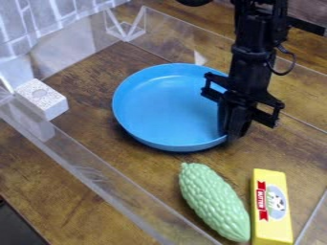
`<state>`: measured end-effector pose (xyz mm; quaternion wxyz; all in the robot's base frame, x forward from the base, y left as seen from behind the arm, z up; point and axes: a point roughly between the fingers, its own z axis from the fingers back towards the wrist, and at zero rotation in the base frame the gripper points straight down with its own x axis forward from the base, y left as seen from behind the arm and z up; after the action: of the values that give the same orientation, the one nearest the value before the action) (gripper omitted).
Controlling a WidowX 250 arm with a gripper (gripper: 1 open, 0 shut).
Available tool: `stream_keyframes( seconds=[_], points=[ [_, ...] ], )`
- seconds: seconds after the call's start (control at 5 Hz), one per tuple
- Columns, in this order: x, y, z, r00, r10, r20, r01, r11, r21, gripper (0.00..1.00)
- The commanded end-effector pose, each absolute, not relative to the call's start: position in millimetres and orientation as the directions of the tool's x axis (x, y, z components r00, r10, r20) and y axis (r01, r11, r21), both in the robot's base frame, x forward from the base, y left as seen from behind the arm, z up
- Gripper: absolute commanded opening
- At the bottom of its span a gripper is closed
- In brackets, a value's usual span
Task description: Remove the white object from inside the blue tray and put it on the table
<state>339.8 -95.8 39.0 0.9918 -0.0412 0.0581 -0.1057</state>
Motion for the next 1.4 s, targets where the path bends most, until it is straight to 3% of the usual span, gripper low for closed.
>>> stream_keyframes(
  seconds=[0.0, 0.4, 0.6, 0.8, 1.0, 1.2],
  points=[
    [348.0, -111.7, 51.1, 0.964, -0.259, -0.054, 0.252, 0.961, -0.112, 1.0],
    [349.9, -118.5, 42.7, 0.96, -0.273, -0.056, 0.266, 0.957, -0.116, 1.0],
    [351.9, -119.0, 39.5, 0.959, -0.279, -0.053, 0.272, 0.956, -0.112, 0.0],
    [352.6, -120.4, 40.9, 0.959, -0.281, -0.041, 0.275, 0.954, -0.121, 1.0],
    [352.3, -120.0, 41.1, 0.96, -0.278, -0.038, 0.271, 0.954, -0.127, 1.0],
    [353.0, -118.5, 38.5, 0.959, -0.28, -0.04, 0.273, 0.954, -0.124, 0.0]
  ],
)
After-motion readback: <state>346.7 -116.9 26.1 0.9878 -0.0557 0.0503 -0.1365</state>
